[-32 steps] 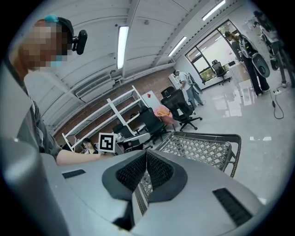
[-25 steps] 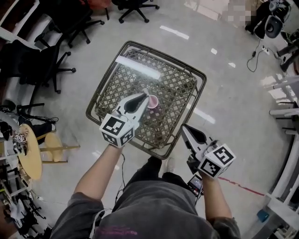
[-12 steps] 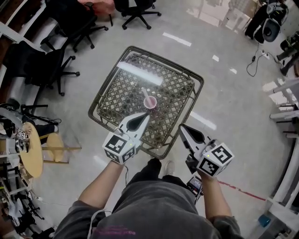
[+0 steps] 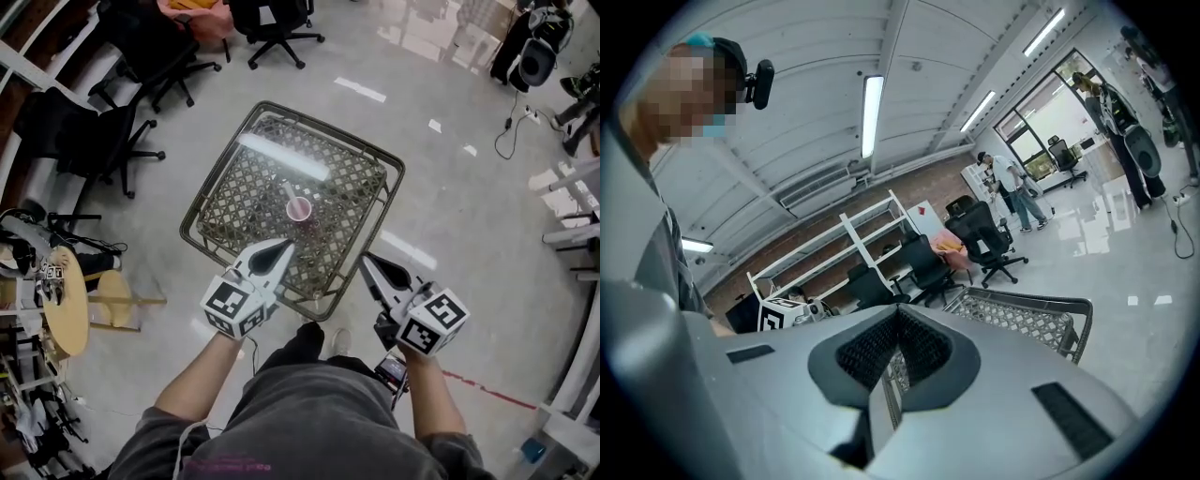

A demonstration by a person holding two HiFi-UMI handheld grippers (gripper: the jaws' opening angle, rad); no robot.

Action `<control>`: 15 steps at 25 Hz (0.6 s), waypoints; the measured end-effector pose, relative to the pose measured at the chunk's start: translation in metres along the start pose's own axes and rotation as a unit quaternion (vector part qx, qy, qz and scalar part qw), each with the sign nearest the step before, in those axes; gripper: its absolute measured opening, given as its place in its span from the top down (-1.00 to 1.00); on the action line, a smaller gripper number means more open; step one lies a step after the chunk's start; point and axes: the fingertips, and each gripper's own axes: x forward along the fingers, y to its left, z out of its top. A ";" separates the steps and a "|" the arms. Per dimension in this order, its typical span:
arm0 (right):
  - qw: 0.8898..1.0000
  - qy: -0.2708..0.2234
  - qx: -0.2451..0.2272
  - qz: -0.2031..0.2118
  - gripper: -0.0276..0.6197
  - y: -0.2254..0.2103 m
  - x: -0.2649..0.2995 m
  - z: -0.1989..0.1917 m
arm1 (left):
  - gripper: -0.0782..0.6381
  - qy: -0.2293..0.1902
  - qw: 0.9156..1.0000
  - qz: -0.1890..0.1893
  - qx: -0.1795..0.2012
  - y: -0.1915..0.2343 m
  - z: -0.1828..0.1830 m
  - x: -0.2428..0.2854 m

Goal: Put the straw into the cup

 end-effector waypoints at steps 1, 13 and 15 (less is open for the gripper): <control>1.000 -0.001 -0.001 0.000 0.87 0.000 -0.001 0.001 | 0.75 -0.001 1.000 0.000 0.002 -0.002 0.002 0.000; 1.000 -0.012 0.004 0.006 0.88 0.004 -0.005 0.005 | 0.76 -0.035 0.999 -0.004 0.008 -0.010 0.032 -0.006; 1.000 -0.012 0.004 0.007 0.88 0.005 -0.005 0.006 | 0.75 -0.040 0.999 -0.005 0.007 -0.011 0.036 -0.006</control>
